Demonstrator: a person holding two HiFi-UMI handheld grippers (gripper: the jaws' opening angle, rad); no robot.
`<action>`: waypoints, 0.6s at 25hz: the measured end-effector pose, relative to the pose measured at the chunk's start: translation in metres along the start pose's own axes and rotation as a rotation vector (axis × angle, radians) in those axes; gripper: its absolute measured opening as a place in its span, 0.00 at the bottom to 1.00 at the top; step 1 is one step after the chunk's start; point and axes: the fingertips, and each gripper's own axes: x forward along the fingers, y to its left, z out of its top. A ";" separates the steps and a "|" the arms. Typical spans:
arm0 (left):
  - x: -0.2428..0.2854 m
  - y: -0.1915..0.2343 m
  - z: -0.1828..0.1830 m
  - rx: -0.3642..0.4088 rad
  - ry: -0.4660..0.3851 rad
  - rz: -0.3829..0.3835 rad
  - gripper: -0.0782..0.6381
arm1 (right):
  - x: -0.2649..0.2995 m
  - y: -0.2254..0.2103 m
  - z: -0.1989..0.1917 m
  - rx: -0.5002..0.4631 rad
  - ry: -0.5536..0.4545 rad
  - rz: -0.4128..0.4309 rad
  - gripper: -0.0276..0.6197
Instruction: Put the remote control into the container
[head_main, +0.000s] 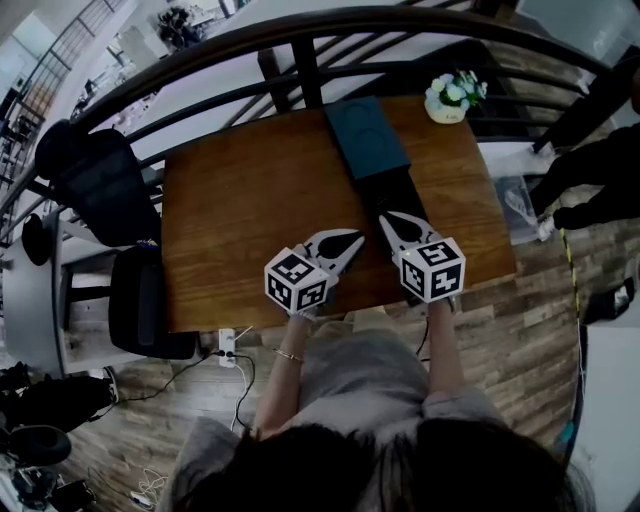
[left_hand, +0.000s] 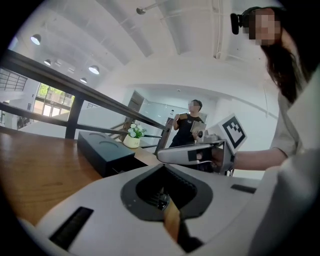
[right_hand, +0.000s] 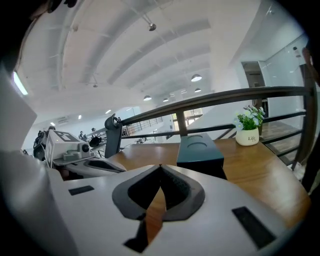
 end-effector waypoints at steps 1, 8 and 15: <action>0.000 -0.001 0.001 0.006 0.000 -0.006 0.11 | -0.002 0.001 0.002 -0.001 -0.007 0.003 0.09; 0.002 -0.002 0.004 0.030 0.006 -0.021 0.11 | -0.004 0.002 0.004 -0.007 -0.029 0.005 0.09; 0.003 0.003 0.007 0.037 0.007 -0.018 0.11 | 0.000 0.002 -0.002 -0.026 -0.018 0.016 0.09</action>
